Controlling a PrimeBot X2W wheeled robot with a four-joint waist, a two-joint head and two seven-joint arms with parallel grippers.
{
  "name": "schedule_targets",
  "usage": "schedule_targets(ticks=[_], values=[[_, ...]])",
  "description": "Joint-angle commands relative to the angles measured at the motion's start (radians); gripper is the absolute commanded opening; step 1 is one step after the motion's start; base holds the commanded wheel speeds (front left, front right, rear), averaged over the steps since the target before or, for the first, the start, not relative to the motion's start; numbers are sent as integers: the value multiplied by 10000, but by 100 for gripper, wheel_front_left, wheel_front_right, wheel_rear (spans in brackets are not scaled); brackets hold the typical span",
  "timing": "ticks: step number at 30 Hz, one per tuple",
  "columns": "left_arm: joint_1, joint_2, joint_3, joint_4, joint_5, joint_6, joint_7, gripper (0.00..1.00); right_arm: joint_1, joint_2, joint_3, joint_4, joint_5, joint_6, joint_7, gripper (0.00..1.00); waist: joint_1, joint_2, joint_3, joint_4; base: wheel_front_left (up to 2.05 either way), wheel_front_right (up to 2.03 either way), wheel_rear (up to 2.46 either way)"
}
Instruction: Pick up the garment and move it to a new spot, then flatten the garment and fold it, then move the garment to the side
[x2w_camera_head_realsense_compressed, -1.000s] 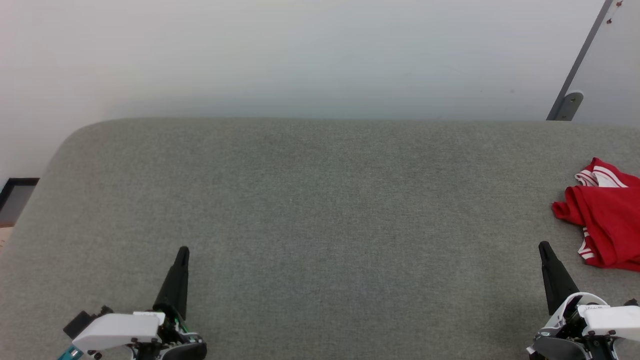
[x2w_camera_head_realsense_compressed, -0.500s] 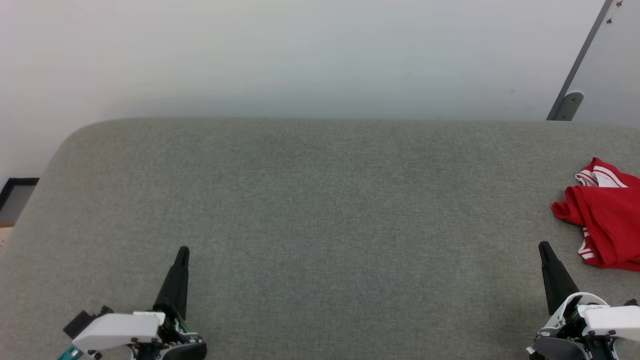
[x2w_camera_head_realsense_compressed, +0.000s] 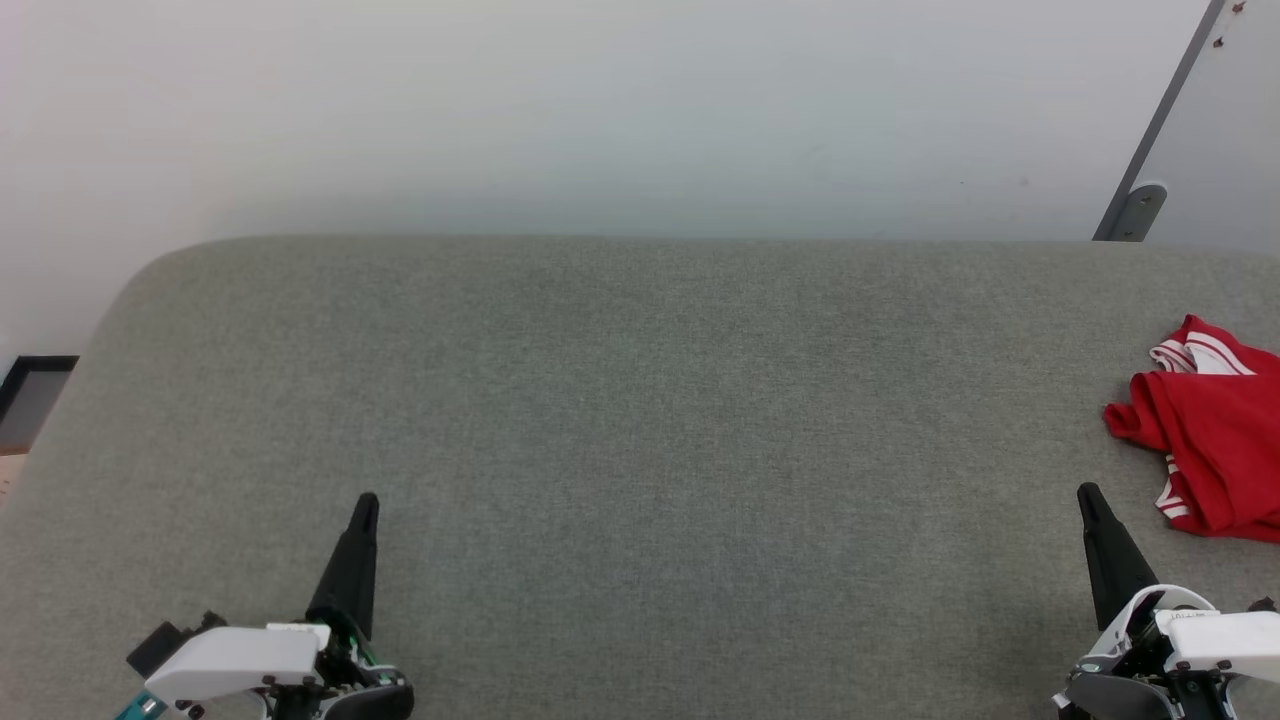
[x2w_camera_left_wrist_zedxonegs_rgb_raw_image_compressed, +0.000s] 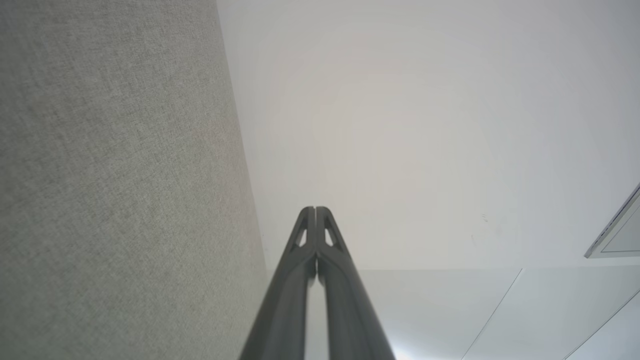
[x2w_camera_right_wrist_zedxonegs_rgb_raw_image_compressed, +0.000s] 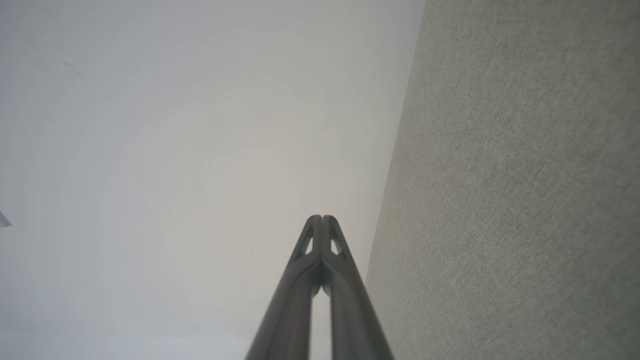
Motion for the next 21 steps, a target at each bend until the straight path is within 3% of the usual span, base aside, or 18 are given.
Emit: schedule_targets(ticks=[1, 21], values=[[-94, 4, 18, 8, -32, -32, 15, 0, -28, 2, 1, 0, 40, -14, 19, 0, 0, 0, 0, 0, 0, 0, 0], [-94, 4, 13, 6, -33, -32, 13, 0, -28, 2, 2, 0, 41, -14, 19, 0, 0, 0, 0, 0, 0, 0, 0]])
